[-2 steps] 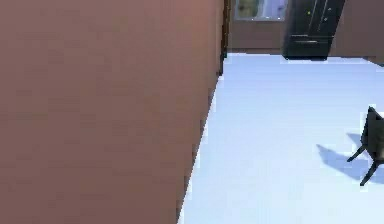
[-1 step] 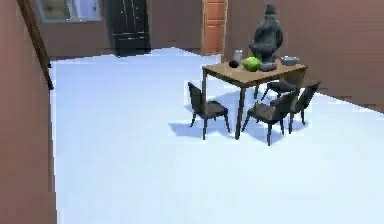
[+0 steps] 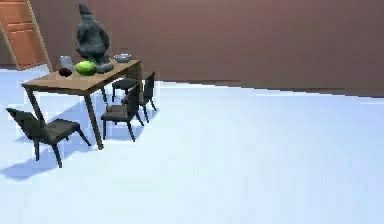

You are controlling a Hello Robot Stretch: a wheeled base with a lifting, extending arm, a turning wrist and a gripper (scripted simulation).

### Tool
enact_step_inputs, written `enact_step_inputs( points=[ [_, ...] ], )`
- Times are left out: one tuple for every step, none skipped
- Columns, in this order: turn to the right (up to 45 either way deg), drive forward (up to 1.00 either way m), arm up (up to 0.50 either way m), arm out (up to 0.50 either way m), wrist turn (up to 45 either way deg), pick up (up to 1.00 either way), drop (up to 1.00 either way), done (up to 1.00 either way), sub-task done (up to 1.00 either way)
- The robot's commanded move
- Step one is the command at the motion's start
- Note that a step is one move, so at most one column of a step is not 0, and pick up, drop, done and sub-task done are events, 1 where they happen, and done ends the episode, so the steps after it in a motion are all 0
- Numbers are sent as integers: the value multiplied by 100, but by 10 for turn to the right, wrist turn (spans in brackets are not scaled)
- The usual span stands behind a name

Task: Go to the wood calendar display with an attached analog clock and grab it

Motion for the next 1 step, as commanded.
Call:
enact_step_inputs(
  points=[
    [120, 0, 0, 0, 0, 0, 0, 0, 0]
  ],
)
